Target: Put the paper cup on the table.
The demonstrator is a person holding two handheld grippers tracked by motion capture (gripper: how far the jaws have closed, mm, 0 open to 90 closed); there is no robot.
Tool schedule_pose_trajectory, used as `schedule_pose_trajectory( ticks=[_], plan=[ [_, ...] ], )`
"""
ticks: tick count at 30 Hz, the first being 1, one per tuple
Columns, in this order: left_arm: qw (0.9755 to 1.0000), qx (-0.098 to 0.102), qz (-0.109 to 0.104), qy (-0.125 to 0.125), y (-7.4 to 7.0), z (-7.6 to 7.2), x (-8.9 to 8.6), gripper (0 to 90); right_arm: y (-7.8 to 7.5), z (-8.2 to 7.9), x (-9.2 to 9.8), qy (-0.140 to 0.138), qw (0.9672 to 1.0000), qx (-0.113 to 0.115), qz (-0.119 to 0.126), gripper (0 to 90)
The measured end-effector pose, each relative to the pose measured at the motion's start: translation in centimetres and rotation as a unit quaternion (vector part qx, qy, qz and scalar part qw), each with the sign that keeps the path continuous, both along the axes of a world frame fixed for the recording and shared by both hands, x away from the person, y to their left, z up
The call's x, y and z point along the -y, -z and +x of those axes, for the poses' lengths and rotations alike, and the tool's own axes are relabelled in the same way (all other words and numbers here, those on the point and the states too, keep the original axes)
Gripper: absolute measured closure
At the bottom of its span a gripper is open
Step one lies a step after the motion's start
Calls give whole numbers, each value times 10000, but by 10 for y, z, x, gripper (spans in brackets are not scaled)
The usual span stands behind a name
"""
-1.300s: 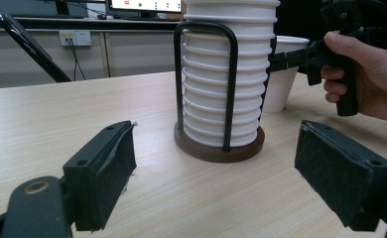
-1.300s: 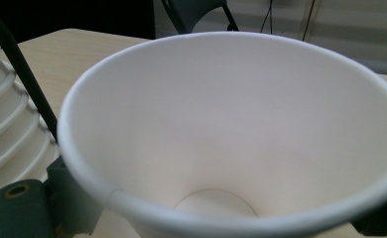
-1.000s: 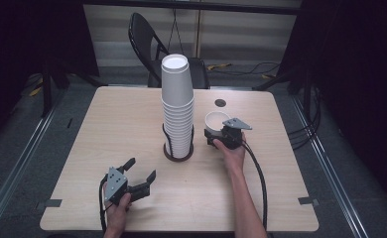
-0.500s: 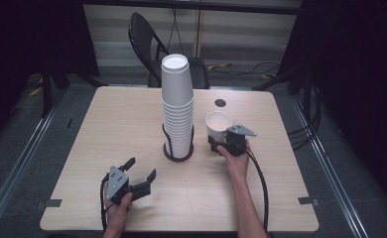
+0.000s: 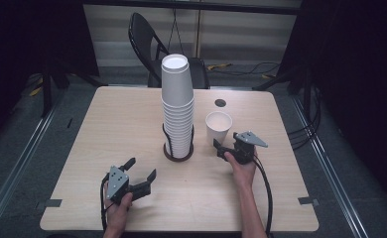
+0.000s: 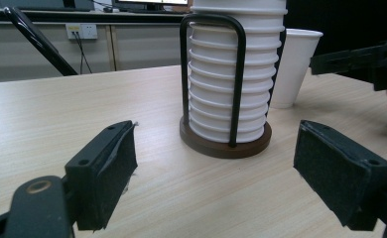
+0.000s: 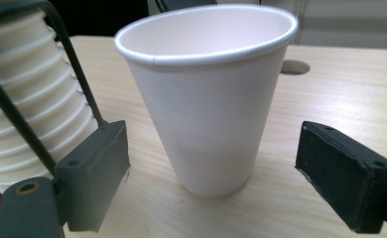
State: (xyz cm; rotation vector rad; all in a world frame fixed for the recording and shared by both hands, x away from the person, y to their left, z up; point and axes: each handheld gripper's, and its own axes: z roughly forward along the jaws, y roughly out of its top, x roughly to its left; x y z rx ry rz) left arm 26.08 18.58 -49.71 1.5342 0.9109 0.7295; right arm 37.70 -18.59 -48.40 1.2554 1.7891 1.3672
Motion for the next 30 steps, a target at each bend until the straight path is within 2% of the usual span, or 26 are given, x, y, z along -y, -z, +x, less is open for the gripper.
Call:
schedule_pose_trajectory(
  ticks=[3,10,12,15,18,24,27,29,30],
  plan=[
    [10000,-22,-12,-23,0,0,0,166,-2,-9,4,11,9999,106,87,130],
    [10000,-44,-20,-50,0,1,0,166,-2,-24,3,30,9997,215,79,131],
    [9999,-60,-46,-68,0,1,0,166,-2,-32,2,10,9995,214,225,132],
    [9999,-68,-75,-65,0,1,0,166,-2,-36,2,19,9997,165,197,131],
    [9999,-74,-82,-96,0,1,0,166,-3,-47,0,3,9996,236,132,133],
    [9999,-84,-71,-104,0,1,0,167,3,-64,1,35,9993,227,282,133],
    [9999,-86,-66,-118,0,1,0,167,2,-71,-1,21,9995,230,237,134],
    [9999,-115,-51,-102,0,1,0,166,4,-80,-2,10,9989,266,387,137],
    [9999,-143,-22,-66,-1,1,0,165,4,-83,-2,29,9989,280,379,137]
  ],
)
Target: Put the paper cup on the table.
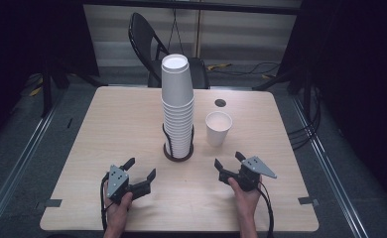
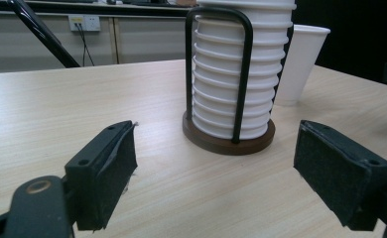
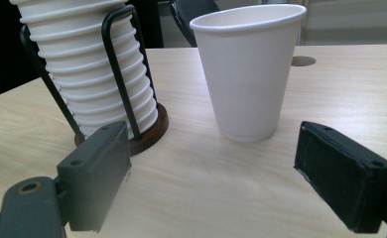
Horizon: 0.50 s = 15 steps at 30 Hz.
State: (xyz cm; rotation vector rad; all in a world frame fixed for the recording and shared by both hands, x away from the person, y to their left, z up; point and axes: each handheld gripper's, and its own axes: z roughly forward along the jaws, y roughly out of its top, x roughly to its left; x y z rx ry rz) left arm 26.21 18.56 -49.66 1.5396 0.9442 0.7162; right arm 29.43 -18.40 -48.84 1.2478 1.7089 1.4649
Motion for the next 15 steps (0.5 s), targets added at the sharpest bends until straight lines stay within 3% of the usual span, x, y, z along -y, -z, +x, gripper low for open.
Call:
schedule_pose_trajectory(
  ticks=[5,7,15],
  plan=[
    [10000,3,94,-28,0,0,1,165,-2,-10,-5,-95,9999,87,41,143],
    [10000,-14,59,-60,0,0,1,165,-3,-17,-10,-129,9998,163,-53,143],
    [10000,-23,30,-83,0,0,1,160,7,-27,-16,-77,9997,208,-115,141]
  ],
)
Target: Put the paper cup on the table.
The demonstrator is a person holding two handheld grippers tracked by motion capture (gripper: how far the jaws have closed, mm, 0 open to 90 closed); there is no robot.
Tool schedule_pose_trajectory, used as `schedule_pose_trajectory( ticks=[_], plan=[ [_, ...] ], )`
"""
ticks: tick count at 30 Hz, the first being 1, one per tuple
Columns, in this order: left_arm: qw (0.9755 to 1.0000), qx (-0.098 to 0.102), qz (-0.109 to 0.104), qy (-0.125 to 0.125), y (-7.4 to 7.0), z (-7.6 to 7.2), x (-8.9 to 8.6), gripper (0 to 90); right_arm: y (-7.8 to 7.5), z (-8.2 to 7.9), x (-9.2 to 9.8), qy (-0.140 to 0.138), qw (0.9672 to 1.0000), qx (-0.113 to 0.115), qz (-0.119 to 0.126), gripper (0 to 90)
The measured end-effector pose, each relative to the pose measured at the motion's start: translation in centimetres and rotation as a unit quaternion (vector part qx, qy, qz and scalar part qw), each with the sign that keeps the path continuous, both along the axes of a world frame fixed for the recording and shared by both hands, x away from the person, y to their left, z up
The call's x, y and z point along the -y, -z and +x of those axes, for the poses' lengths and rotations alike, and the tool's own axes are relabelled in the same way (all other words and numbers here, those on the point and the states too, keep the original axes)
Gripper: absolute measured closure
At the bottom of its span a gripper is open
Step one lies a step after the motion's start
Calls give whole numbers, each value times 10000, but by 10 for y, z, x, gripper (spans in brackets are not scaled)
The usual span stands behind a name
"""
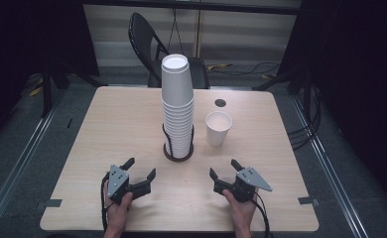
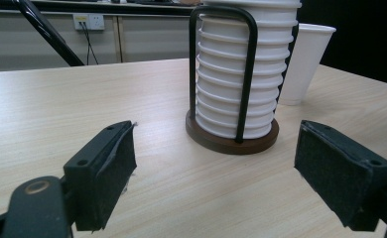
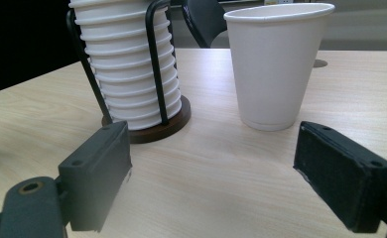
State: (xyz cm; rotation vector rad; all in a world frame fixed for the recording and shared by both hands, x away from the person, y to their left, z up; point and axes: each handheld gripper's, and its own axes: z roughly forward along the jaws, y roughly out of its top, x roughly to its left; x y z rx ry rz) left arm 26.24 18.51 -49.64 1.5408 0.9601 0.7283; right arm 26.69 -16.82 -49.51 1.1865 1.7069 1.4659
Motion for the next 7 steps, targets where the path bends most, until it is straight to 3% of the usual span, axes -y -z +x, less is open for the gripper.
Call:
schedule_pose_trajectory(
  ticks=[7],
  plan=[
    [10000,2,-1,-21,0,0,0,161,0,0,0,41,10000,-23,0,129]
  ],
)
